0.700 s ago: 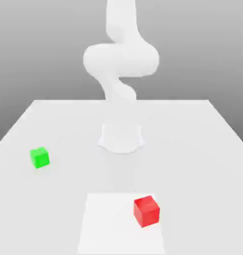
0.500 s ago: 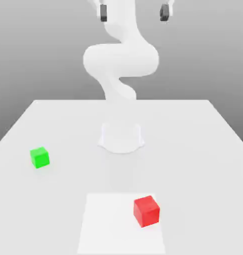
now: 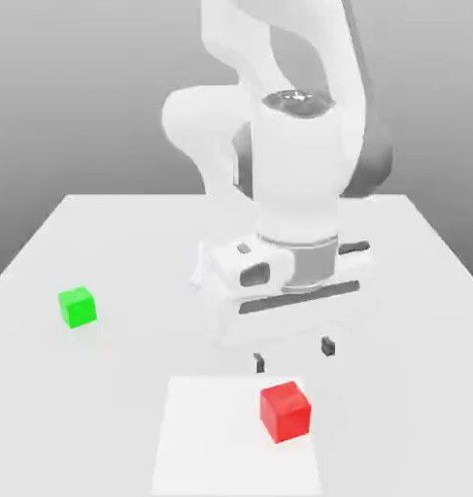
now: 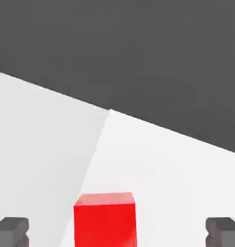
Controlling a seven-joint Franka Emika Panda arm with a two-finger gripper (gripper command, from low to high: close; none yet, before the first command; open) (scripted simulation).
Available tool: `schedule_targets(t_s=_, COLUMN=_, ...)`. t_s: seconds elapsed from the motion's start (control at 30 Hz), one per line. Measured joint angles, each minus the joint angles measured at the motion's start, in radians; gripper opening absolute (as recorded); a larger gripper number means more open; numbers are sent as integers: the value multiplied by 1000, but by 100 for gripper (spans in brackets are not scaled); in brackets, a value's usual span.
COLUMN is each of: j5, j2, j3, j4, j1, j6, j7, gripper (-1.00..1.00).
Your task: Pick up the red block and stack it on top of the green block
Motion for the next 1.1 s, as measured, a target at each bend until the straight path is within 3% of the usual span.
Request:
schedule_targets(t_s=0.17, j5=0, j2=181, j3=-1, j4=17, j1=2, j6=150, j7=-4, gripper=0)
schedule_targets(t_s=0.2, j5=1, j2=205, j3=-1, j4=20, j1=1, j6=171, j7=-4, gripper=-100)
schedule_targets(t_s=0.43, j5=-2, j2=206, j3=1, j4=20, j1=-1, j6=171, j7=-2, gripper=-100)
schedule_targets(t_s=0.63, j5=-7, j2=14, j3=-1, j4=-8, j1=-6, j6=8, j7=1, gripper=-100)
schedule_targets(t_s=1.1, j5=-236, j2=-267, j3=-309, j4=-154, j1=-541, j6=-111, j7=115, gripper=-100)
